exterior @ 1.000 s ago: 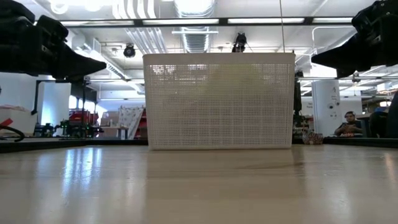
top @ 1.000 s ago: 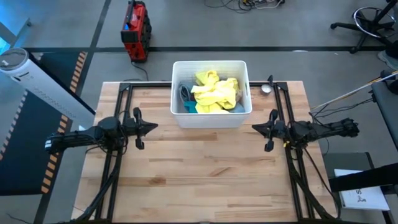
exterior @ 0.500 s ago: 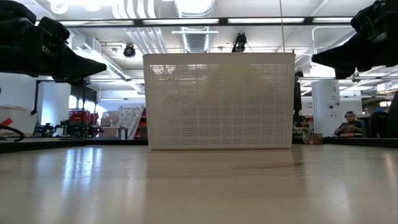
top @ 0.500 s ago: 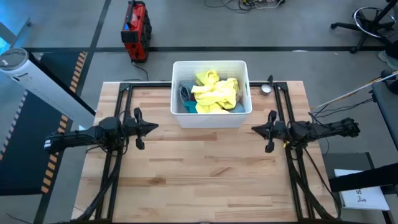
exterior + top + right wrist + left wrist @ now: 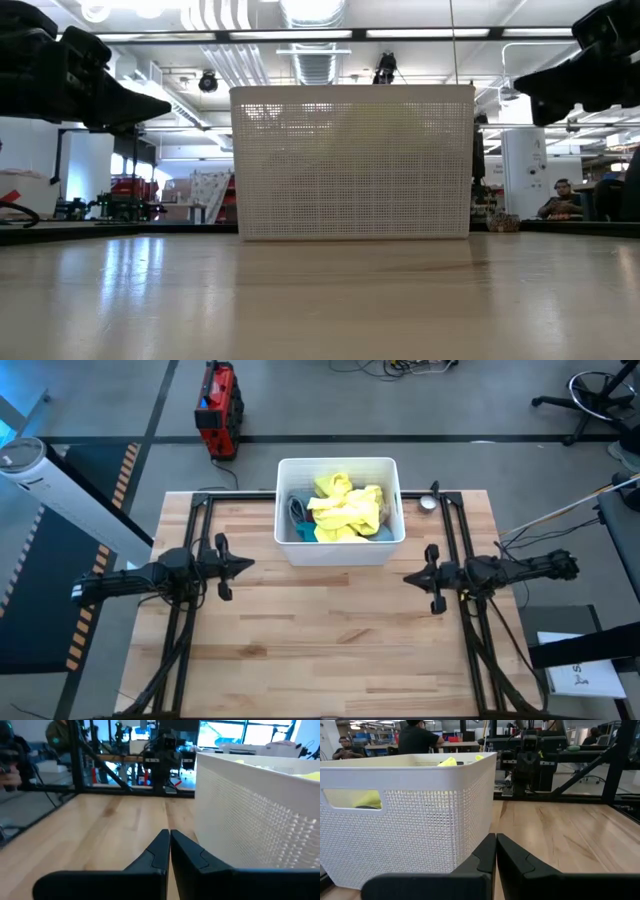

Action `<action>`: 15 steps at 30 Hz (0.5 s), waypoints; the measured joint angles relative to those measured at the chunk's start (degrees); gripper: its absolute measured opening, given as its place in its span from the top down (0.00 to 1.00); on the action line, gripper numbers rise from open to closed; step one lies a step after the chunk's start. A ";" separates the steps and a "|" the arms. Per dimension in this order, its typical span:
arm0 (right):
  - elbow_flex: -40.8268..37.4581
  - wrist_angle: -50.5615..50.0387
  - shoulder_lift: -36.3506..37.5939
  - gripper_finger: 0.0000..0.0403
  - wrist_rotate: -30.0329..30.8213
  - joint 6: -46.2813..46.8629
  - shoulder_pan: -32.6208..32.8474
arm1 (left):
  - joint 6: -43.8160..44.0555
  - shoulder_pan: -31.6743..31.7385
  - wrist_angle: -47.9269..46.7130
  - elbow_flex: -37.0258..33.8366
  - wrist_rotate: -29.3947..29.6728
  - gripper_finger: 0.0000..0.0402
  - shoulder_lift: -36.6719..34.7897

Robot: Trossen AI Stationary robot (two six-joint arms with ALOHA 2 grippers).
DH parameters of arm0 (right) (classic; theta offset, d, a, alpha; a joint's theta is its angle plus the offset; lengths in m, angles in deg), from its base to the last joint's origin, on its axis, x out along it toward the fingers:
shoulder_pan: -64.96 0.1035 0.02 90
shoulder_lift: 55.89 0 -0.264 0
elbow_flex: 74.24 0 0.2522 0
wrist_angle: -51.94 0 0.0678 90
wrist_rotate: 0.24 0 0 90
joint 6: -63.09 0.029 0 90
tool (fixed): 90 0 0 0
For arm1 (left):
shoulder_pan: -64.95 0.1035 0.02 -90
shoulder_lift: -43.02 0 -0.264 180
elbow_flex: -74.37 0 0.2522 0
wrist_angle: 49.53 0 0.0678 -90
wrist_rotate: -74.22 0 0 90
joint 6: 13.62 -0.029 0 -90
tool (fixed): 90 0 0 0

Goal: Sort clothes
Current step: Return to Home Position

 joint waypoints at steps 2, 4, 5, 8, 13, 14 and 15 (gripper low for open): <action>0.00 -0.02 -0.50 1.00 0.76 -1.11 -0.45 | 0.00 0.00 0.15 -0.03 0.00 1.00 -0.25; 0.00 0.11 -0.83 1.00 1.57 -2.22 -1.03 | 0.00 0.00 0.16 -0.04 0.00 1.00 -0.27; 0.00 0.11 -1.07 1.00 1.71 -2.62 -1.21 | 0.00 0.00 0.16 -0.04 0.00 1.00 -0.32; -0.02 0.13 -1.51 1.00 2.17 -3.34 -1.37 | -0.28 0.00 0.20 -0.04 0.00 1.00 -0.05; -0.02 0.13 -1.71 1.00 2.54 -3.24 -1.37 | -0.30 0.00 0.21 -0.07 0.00 1.00 0.99; -0.02 0.13 -1.71 1.00 2.57 -3.23 -1.37 | -0.28 0.00 0.27 -0.07 0.00 1.00 1.19; -0.02 0.13 -1.71 1.00 2.57 -3.27 -1.37 | -0.28 0.00 0.41 -0.08 0.02 1.00 1.47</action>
